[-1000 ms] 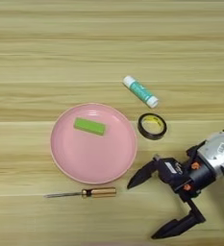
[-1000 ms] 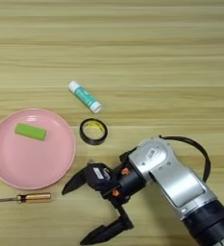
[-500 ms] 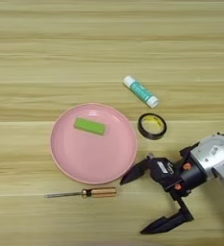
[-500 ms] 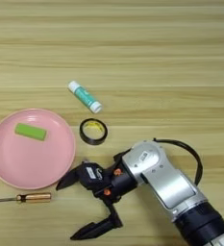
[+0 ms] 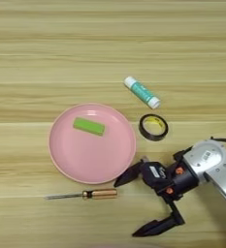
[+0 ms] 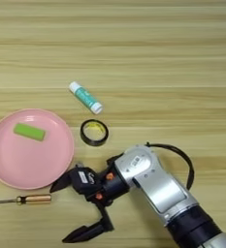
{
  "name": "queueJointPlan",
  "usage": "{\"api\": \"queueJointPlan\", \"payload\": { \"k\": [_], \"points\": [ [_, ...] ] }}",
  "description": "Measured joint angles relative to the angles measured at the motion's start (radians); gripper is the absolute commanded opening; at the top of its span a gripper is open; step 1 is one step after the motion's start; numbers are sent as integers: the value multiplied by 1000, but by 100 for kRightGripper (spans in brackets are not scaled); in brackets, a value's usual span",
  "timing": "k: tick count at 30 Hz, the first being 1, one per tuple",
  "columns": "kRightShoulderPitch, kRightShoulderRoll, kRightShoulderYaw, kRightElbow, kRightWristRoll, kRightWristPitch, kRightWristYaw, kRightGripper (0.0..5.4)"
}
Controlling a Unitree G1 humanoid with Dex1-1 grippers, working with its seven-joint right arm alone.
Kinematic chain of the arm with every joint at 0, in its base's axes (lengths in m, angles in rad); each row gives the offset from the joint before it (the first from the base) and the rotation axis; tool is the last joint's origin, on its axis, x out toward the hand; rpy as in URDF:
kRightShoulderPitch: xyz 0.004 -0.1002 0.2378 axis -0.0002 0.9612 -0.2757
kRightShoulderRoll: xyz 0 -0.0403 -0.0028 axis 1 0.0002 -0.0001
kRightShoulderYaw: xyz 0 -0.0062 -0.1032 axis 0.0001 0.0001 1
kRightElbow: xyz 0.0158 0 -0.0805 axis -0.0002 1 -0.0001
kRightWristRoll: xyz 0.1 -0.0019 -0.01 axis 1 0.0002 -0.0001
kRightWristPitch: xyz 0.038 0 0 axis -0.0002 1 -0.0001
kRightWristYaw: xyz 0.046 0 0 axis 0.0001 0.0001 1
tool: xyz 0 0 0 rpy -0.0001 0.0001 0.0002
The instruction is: Move the objects on the table
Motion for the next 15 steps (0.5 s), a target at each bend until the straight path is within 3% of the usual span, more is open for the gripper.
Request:
{"api": "queueJointPlan", "payload": {
  "k": [10, 15],
  "points": [
    [0, 16, 0, 2, 0, -1, -34, 364],
    [1, 45, 12, 1, -58, -28, -100, 298]
  ]
}}
